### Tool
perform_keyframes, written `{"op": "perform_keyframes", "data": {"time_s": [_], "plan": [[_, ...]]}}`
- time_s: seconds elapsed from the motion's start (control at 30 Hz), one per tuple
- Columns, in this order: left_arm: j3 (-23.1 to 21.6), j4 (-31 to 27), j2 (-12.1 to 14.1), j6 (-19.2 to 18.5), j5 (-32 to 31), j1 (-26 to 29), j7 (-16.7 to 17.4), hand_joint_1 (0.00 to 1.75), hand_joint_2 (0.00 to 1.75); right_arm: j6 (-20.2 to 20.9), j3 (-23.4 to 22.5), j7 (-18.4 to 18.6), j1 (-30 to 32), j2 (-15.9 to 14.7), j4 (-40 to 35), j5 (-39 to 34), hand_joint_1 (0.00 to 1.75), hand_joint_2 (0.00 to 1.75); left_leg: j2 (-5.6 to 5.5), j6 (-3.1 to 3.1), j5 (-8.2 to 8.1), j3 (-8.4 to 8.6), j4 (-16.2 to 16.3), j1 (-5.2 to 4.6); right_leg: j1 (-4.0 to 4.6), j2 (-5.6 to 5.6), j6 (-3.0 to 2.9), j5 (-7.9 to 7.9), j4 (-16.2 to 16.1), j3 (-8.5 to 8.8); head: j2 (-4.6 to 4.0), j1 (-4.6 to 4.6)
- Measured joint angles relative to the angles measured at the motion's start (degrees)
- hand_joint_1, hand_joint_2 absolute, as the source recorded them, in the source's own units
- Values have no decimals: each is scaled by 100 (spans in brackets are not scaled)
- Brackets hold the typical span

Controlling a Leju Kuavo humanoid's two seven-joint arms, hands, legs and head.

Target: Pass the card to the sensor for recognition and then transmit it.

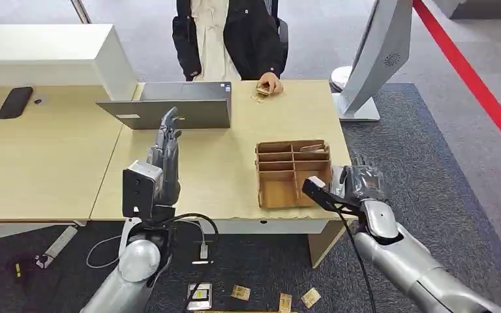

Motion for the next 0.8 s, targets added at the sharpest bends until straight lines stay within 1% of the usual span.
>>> {"op": "perform_keyframes", "data": {"time_s": [0.37, 0.53, 0.8], "plan": [[-2, 0, 17, 41, -11, 5, 52, 0, 0, -89, -11, -2, -57, 2, 397, -83, 175, 175, 1, 0, 0, 1, 0, 0, 0, 0, 0, 0, 0, 0, 0, 2], [-13, 0, 28, 55, -17, 4, 111, 0, 0, -188, -13, -79, -56, 26, 520, -107, 175, 175, 0, 0, 0, 1, 0, 0, 0, 0, 0, 0, 0, 1, 0, 0], [-46, -17, 46, 41, -48, 4, 190, 0, 0, -162, -13, -107, -10, 57, 612, -243, 175, 175, 1, 0, 0, 4, 0, 0, 0, 0, 0, 0, 0, 3, 0, 2]]}}
